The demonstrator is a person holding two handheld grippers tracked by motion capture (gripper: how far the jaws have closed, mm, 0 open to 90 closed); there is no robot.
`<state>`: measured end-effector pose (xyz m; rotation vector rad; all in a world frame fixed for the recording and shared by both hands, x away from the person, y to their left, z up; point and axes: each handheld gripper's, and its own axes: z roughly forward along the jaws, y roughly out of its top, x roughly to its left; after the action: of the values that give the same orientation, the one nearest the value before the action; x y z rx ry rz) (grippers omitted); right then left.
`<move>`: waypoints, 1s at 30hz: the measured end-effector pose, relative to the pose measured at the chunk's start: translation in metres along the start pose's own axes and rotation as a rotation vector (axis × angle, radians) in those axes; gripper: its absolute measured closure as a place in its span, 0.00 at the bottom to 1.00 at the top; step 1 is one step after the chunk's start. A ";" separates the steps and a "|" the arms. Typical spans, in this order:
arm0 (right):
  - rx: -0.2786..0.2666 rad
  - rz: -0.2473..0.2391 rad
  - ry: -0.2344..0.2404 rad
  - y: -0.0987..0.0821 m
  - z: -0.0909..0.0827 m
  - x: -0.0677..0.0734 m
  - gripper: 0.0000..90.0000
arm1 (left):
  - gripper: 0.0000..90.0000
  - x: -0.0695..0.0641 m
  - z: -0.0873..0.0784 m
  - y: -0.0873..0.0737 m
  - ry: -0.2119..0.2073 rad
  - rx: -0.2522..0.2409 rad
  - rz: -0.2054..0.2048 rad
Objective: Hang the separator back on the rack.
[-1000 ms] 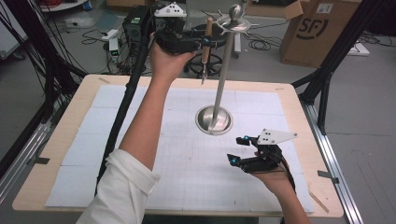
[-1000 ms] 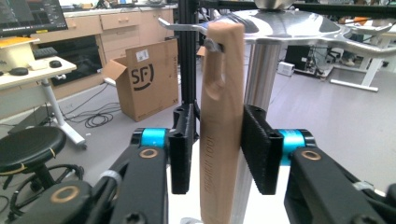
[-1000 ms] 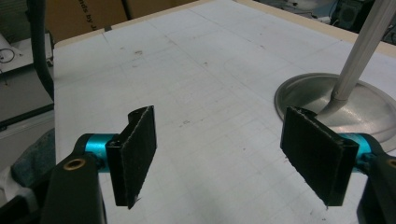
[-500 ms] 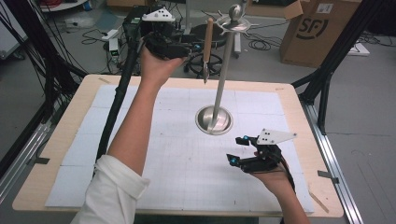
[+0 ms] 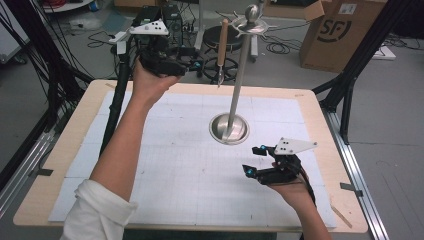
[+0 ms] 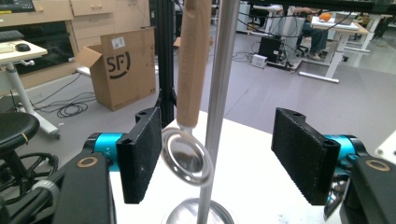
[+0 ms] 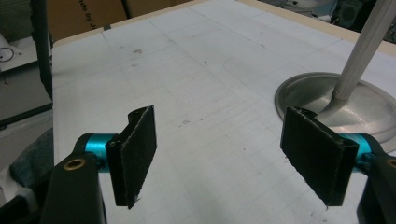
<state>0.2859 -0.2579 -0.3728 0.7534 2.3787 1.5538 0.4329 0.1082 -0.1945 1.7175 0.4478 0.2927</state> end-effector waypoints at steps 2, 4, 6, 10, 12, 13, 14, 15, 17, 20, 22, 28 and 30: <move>-0.004 0.003 -0.001 0.000 -0.001 -0.001 0.29 | 0.37 -0.002 -0.004 -0.002 -0.002 0.004 0.003; -0.005 -0.002 -0.003 0.001 -0.001 -0.002 0.29 | 0.35 -0.004 -0.007 -0.006 -0.013 0.003 0.001; -0.003 0.001 -0.001 0.001 -0.001 -0.002 0.29 | 0.34 -0.007 -0.011 -0.011 -0.019 0.009 0.001; -0.003 -0.006 -0.006 0.001 0.000 -0.003 0.29 | 0.27 -0.009 -0.019 -0.024 -0.028 0.031 0.005; 0.001 -0.003 -0.007 0.001 0.000 -0.003 0.29 | 0.22 -0.009 -0.023 -0.031 -0.027 0.031 0.004; 0.002 -0.001 -0.009 0.000 0.000 -0.003 0.29 | 0.21 -0.009 -0.026 -0.035 -0.032 0.031 0.002; -0.001 0.000 -0.007 0.000 0.000 -0.004 0.29 | 0.20 -0.009 -0.028 -0.038 -0.035 0.031 0.004; -0.001 0.002 -0.010 0.000 -0.001 -0.004 0.29 | 0.19 -0.009 -0.031 -0.041 -0.042 0.026 0.001; -0.002 0.008 -0.012 0.000 -0.002 -0.005 0.29 | 0.18 -0.010 -0.035 -0.047 -0.049 0.018 -0.006; -0.004 0.012 -0.015 0.000 -0.003 -0.006 0.29 | 0.17 -0.013 -0.040 -0.056 -0.076 0.018 -0.013; -0.005 0.004 -0.018 -0.001 -0.003 -0.007 0.29 | 0.16 -0.016 -0.043 -0.060 -0.090 0.022 -0.013; -0.006 0.012 -0.016 -0.001 -0.004 -0.007 0.29 | 0.14 -0.027 -0.051 -0.074 -0.121 0.028 -0.002; -0.008 0.008 -0.017 -0.001 -0.004 -0.008 0.29 | 0.13 -0.027 -0.053 -0.078 -0.127 0.020 -0.012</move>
<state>0.2903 -0.2653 -0.3724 0.7727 2.3591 1.5527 0.3758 0.1543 -0.2594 1.7410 0.3686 0.1694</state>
